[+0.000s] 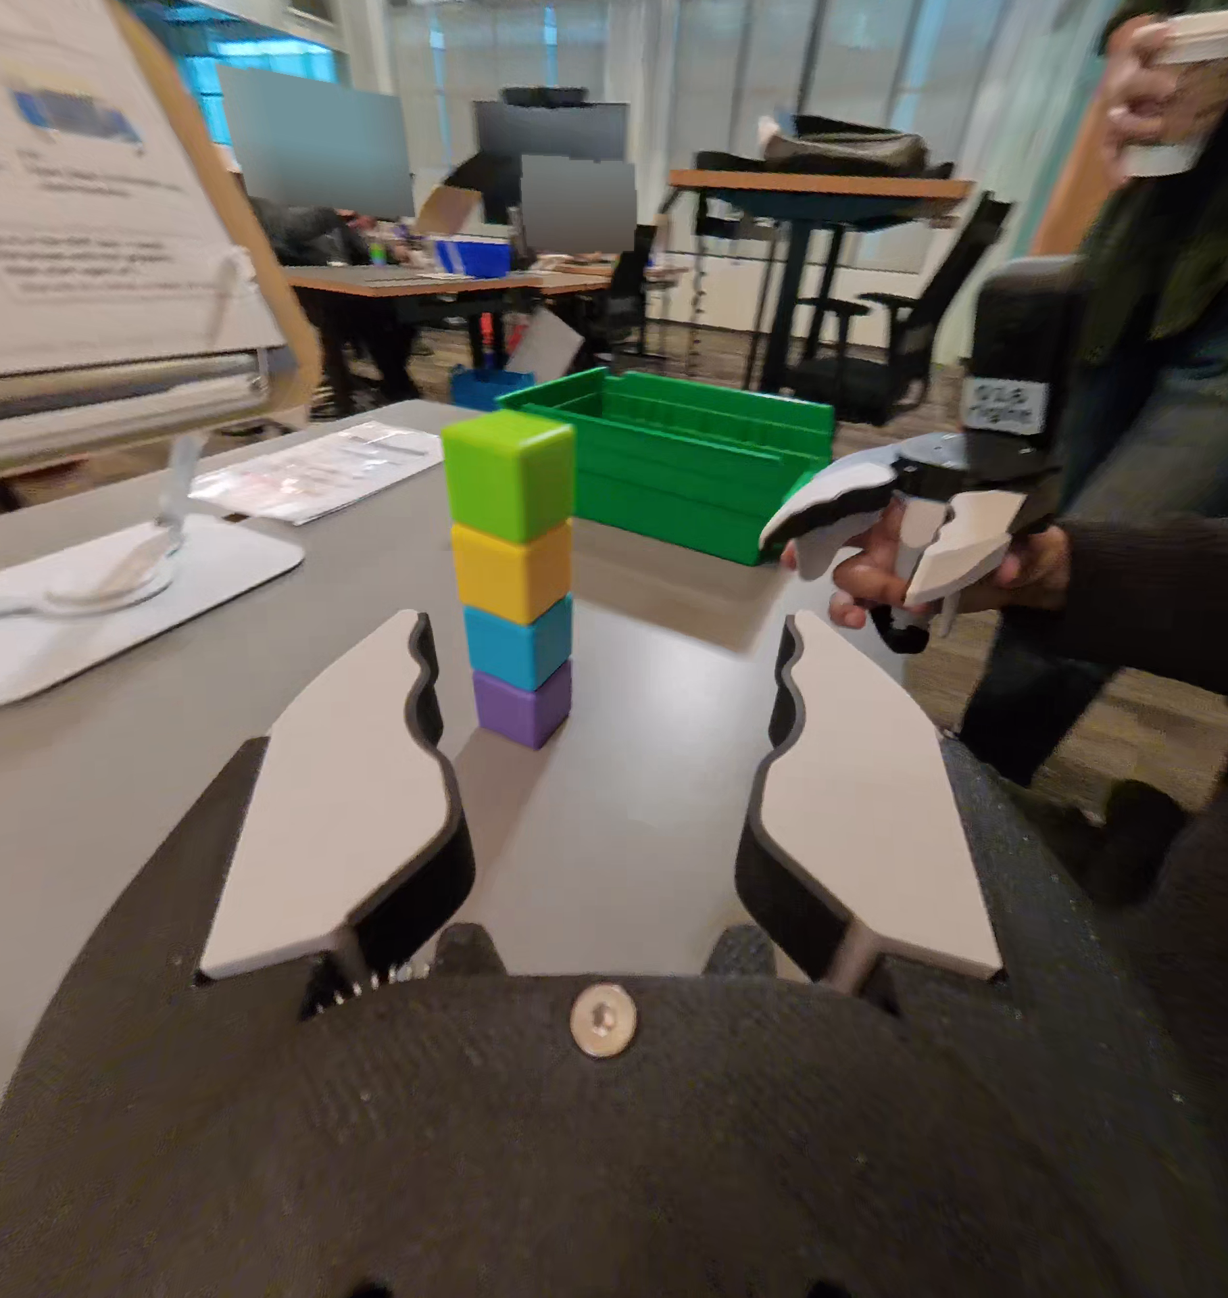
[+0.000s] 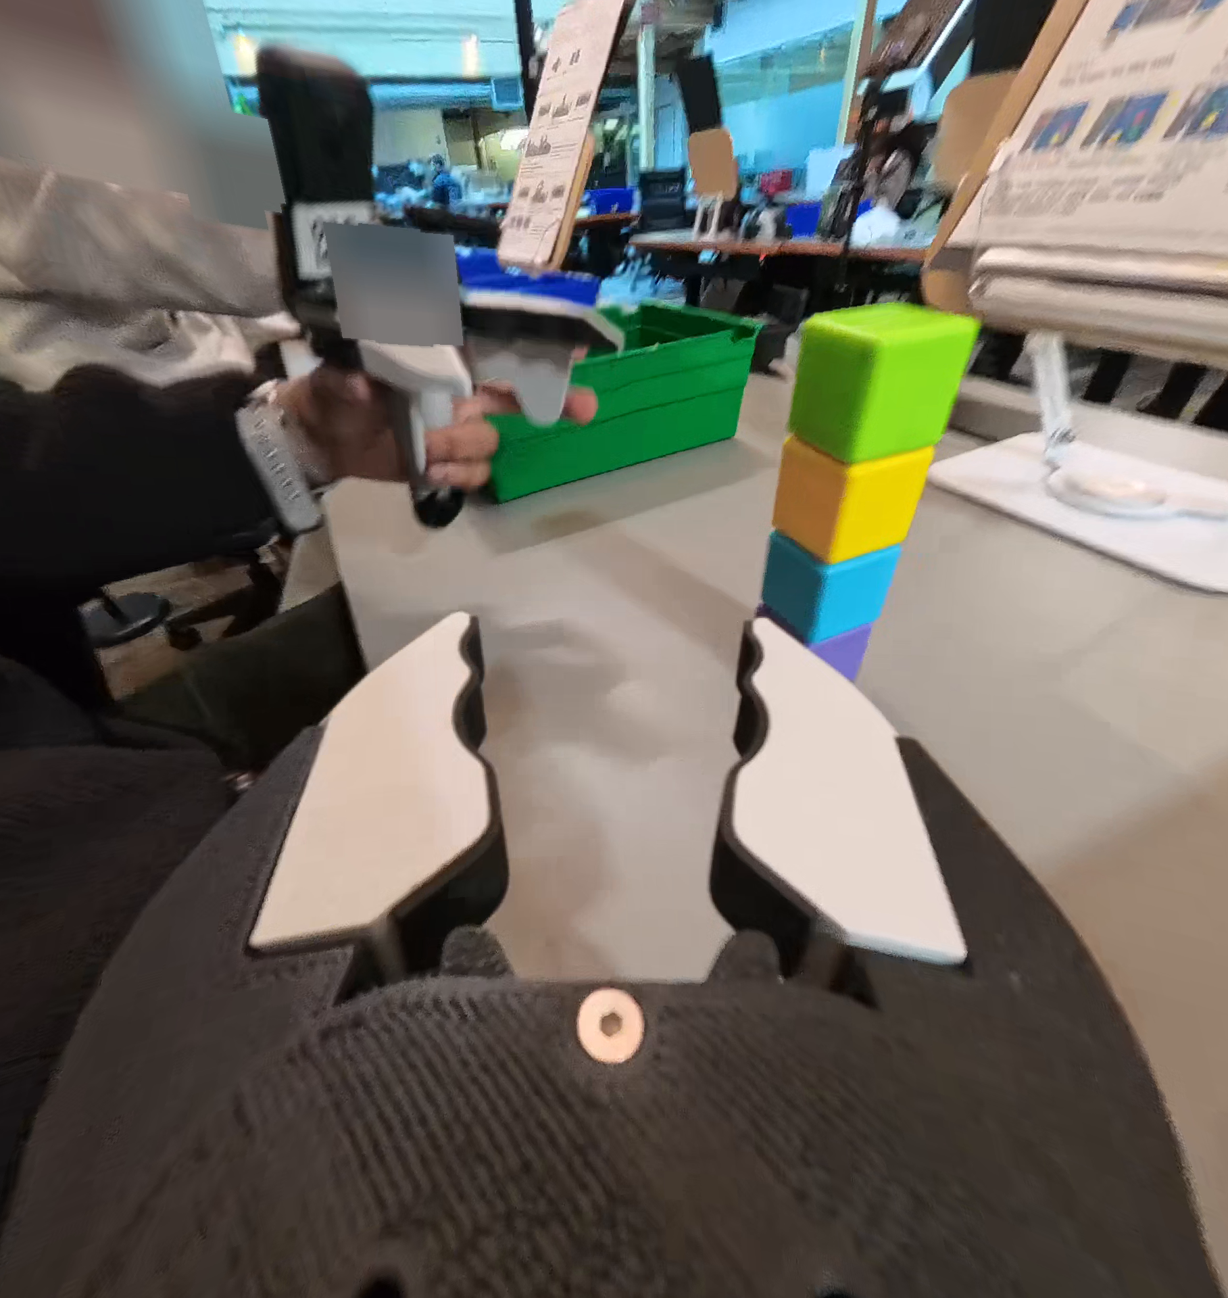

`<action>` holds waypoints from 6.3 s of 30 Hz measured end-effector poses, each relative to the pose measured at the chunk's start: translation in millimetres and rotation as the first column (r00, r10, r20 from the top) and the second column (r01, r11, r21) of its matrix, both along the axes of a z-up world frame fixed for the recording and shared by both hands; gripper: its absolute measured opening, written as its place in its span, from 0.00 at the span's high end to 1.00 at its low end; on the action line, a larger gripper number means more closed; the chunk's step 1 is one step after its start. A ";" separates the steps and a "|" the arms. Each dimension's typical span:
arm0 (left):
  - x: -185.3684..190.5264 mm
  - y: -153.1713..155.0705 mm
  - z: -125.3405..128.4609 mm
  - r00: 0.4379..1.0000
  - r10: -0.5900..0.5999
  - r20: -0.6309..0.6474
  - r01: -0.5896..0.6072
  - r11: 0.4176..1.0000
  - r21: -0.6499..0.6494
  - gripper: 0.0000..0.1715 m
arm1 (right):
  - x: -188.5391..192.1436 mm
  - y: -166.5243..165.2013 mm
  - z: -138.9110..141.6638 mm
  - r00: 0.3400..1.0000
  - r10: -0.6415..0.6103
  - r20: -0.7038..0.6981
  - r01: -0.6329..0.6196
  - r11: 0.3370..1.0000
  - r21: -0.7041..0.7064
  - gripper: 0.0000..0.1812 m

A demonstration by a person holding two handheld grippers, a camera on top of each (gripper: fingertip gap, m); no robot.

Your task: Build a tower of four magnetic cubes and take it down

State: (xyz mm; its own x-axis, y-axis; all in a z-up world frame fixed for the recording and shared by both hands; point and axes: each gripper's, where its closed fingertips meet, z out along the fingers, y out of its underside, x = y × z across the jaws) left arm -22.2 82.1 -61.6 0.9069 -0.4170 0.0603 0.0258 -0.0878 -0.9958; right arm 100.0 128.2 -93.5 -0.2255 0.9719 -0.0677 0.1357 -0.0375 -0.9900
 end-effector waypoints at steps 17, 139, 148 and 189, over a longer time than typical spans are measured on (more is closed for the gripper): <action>-12.6 94.1 -32.1 0.993 -0.121 -0.015 0.120 0.991 -0.063 0.45 | -84.1 90.8 53.2 0.987 0.026 -0.159 -0.038 0.996 -0.078 0.55; -12.2 126.9 -84.4 0.958 -0.157 -0.239 0.102 0.968 -0.228 0.50 | 73.5 368.8 -96.7 0.233 -0.367 0.901 0.054 0.930 0.365 0.68; -11.9 125.1 -80.4 0.960 -0.155 -0.232 0.104 0.970 -0.220 0.50 | 84.1 375.5 -59.9 0.315 -0.428 0.847 0.138 0.904 0.406 0.61; -2.6 118.4 -91.4 0.973 -0.173 -0.151 0.128 0.955 -0.267 0.50 | -92.4 58.0 75.3 0.996 -0.037 0.077 0.033 0.998 0.048 0.54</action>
